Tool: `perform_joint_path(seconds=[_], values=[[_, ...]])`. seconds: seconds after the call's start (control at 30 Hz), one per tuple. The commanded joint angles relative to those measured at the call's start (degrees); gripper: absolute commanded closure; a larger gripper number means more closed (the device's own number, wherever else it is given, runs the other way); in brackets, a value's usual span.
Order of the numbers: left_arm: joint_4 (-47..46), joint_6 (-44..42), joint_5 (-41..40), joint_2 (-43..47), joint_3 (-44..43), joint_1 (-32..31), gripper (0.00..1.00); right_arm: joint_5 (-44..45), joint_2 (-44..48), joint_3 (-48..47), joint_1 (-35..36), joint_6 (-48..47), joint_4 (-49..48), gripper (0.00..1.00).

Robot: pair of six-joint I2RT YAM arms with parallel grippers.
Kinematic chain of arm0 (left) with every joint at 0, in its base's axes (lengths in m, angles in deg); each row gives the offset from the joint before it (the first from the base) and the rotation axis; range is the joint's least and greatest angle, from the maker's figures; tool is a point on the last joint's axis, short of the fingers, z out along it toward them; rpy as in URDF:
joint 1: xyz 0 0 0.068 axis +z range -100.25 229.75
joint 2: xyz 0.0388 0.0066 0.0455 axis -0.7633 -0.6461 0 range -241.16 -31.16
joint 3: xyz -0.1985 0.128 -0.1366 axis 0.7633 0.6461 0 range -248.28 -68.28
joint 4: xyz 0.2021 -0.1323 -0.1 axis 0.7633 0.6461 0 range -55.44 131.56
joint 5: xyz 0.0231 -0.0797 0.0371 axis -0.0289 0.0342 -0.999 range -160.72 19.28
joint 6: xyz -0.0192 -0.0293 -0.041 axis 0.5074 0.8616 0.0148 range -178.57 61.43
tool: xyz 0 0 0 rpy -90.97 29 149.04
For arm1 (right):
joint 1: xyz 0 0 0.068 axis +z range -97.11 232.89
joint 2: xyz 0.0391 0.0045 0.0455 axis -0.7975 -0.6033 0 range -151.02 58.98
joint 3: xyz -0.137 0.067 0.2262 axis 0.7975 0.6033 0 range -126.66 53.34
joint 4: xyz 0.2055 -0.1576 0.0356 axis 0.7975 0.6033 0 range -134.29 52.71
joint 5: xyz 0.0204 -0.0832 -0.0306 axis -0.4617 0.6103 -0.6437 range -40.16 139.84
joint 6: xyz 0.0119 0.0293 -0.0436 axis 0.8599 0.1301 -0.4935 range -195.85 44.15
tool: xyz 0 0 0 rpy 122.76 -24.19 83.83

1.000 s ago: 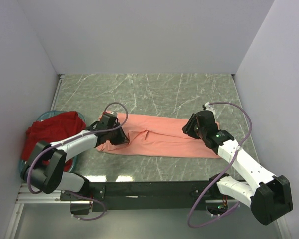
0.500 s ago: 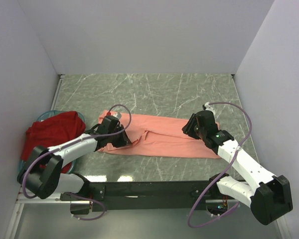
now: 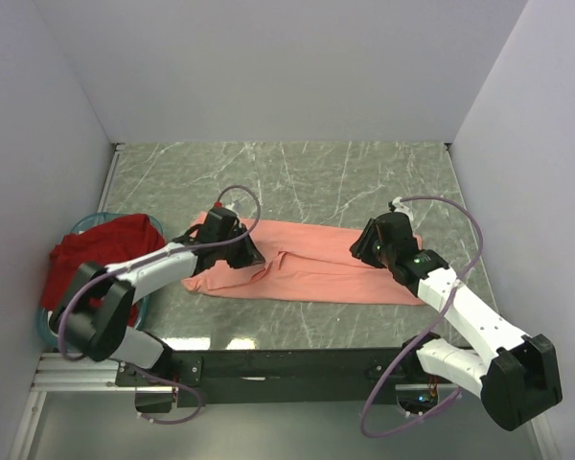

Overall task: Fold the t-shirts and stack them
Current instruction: Fold the tshirt

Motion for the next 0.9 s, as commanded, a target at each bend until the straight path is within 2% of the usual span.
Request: perform_joint_path(seconds=[0.0, 0.17, 0.2, 0.33, 0.53, 0.63, 0.73, 0.87], values=[[-4.1, 1.5, 1.3, -5.7, -3.1, -2.0, 0.86, 0.6, -0.7, 0.3, 0.5, -0.3, -1.9, 0.57], [-5.7, 4.1, 0.2, -10.2, -0.5, -5.4, 0.87, 1.3, -1.4, 0.3, 0.5, -0.8, -1.8, 0.57], [-8.5, 4.5, 0.3, -11.4, 0.6, -5.6, 0.87, 1.3, -1.6, 0.2, 0.5, -1.0, -1.8, 0.57], [-8.8, 4.4, 1.2, -12.5, 0.6, -6.1, 0.87, 1.3, -2.1, -0.4, 0.4, -1.4, -1.5, 0.57], [-1.3, 2.6, -2.5, -3.0, -1.8, -6.1, 0.71, 2.7, -3.2, -2.2, 0.5, -3.3, 0.3, 0.56], [3.0, 5.1, -7.1, 2.4, -0.6, -6.0, 0.65, 4.6, -6.4, -5.4, 0.5, -4.9, 2.7, 0.56], [5.8, 12.3, -12.6, 6.1, 2.3, -5.8, 0.73, 6.8, -10.8, -8.6, 0.5, -6.2, 4.3, 0.55], [8.8, 18.2, -17.8, 6.9, 5.2, -4.5, 0.74, 9.3, -17.2, -12.7, 0.5, -7.8, 5.8, 0.55]])
